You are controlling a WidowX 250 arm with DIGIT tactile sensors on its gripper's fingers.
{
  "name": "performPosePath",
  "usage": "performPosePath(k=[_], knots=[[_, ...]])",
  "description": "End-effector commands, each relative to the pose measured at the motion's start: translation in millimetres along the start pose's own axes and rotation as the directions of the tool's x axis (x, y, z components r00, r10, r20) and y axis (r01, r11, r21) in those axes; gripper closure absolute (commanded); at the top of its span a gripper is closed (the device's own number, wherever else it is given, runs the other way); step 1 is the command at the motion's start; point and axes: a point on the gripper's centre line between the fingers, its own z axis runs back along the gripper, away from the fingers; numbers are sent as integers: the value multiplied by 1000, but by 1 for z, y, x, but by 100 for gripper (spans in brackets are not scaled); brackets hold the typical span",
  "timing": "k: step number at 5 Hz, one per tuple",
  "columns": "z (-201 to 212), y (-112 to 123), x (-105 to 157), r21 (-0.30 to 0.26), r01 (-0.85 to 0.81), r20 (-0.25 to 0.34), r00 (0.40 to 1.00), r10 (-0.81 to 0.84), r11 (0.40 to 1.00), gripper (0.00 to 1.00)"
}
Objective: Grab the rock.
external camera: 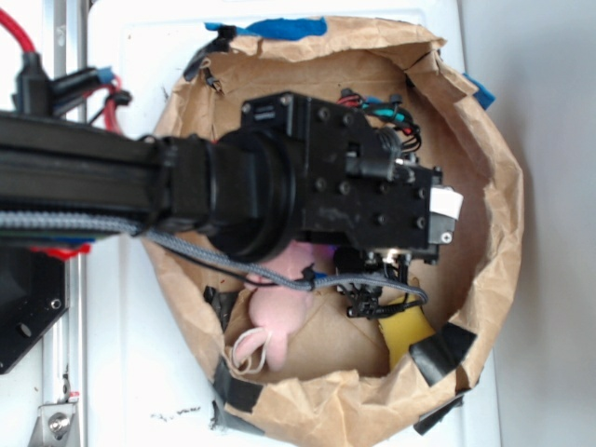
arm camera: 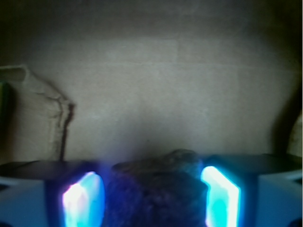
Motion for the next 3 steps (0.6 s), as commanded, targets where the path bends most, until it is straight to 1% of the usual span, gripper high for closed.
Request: performPosePath(k=[1, 2, 3], knots=[[4, 8, 6, 10, -33, 34, 999, 33, 999, 100], [6, 11, 8, 4, -42, 32, 999, 42, 999, 100], [33, 16, 6, -16, -57, 38, 998, 57, 998, 100]])
